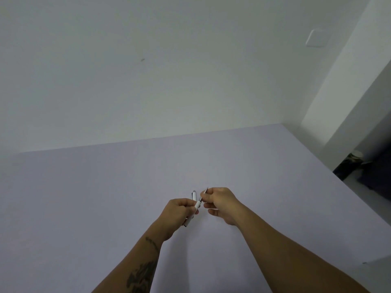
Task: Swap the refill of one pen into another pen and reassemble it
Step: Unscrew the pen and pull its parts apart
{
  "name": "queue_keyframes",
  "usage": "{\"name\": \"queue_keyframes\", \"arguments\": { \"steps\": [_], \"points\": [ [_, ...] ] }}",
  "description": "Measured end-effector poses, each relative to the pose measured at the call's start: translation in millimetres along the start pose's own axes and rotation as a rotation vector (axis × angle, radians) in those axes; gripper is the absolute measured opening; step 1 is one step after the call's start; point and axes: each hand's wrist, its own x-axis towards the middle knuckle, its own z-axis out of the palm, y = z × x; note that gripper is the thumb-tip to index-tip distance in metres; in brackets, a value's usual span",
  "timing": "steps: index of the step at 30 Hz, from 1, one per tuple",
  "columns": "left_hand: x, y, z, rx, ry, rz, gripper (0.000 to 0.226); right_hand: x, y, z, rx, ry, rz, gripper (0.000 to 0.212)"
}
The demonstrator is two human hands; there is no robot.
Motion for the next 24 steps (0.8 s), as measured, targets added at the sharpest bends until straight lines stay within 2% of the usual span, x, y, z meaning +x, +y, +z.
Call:
{"name": "queue_keyframes", "arguments": {
  "steps": [4, 10, 16, 24],
  "points": [
    [3.8, 0.8, -1.9, -0.033, -0.007, 0.004, 0.020, 2.0, -4.1, 1.7, 0.044, -0.022, 0.010, 0.022],
    [6.9, 2.8, -3.3, -0.064, -0.017, 0.000, 0.022, 3.8, -6.2, 1.2, 0.067, -0.054, 0.003, 0.025],
    [10.8, 0.3, -4.3, -0.079, -0.008, -0.016, 0.021, 9.4, -2.7, 1.1, 0.021, -0.064, 0.016, 0.012],
    [10.7, -6.9, -1.1, -0.055, 0.002, -0.058, 0.020, 19.7, 7.3, 1.0, 0.001, -0.036, 0.023, 0.013]
  ]
}}
